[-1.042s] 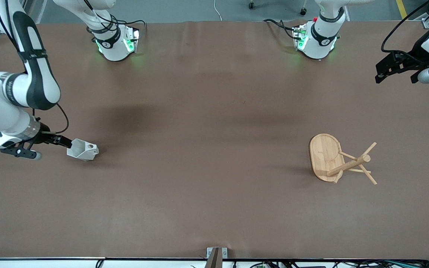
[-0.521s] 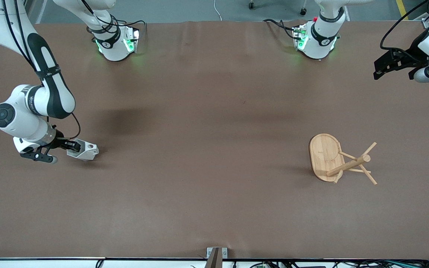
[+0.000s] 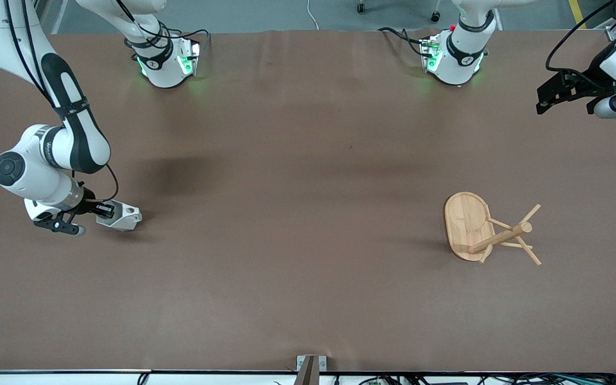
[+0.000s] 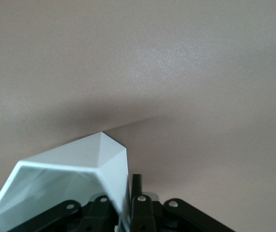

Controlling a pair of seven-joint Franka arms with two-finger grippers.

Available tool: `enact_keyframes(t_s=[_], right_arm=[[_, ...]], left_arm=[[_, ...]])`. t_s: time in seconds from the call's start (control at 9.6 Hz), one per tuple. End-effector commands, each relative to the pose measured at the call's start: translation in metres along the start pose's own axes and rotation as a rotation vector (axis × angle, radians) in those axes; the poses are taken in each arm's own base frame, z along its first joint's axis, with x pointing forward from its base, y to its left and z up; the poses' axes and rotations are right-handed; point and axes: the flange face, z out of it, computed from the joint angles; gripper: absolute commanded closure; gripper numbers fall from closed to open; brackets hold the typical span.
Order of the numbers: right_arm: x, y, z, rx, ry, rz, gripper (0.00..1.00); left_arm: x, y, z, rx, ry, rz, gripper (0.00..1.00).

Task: Hang cup on rack
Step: 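Lift the cup with the right gripper while the left gripper approaches it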

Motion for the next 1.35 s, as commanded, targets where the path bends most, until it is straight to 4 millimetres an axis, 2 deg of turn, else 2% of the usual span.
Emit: enact_keyframes(t_s=[0.0,0.1,0.31,0.42,0.52,0.62,0.73,0.94,1.25], right_arm=[[0.008,-0.002,-0.007,0.015,0.019,-0.022,0.99],[0.018,-0.007,-0.020,0.016,0.011,-0.121,0.99],[0.042,-0.041,-0.071,0.024,-0.041,-0.272,0.99],[0.040,-0.071,-0.086,0.032,-0.092,-0.323,0.99],[0.031,-0.105,-0.091,0.061,-0.131,-0.369,0.99],[0.018,-0.137,-0.092,0.190,-0.179,-0.342,0.99],[0.007,-0.162,-0.094,0.346,-0.239,-0.290,0.99],[-0.016,-0.224,-0.110,0.580,-0.326,-0.267,0.99],[-0.058,-0.312,-0.131,0.949,-0.524,-0.220,0.99]], left_arm=[[0.006,0.002,0.013,0.003,-0.039,0.020,0.00],[0.006,0.001,0.013,0.001,-0.039,0.021,0.00],[0.008,0.008,0.016,0.002,-0.045,0.053,0.00],[0.009,0.010,0.018,0.002,-0.050,0.058,0.00],[0.009,0.016,0.018,-0.006,-0.049,0.066,0.00],[0.009,0.034,0.022,-0.049,-0.061,0.096,0.00],[0.011,0.060,0.031,-0.090,-0.085,0.142,0.00],[-0.001,0.125,0.033,-0.150,-0.100,0.255,0.00],[-0.036,0.220,0.027,-0.222,-0.059,0.433,0.00]])
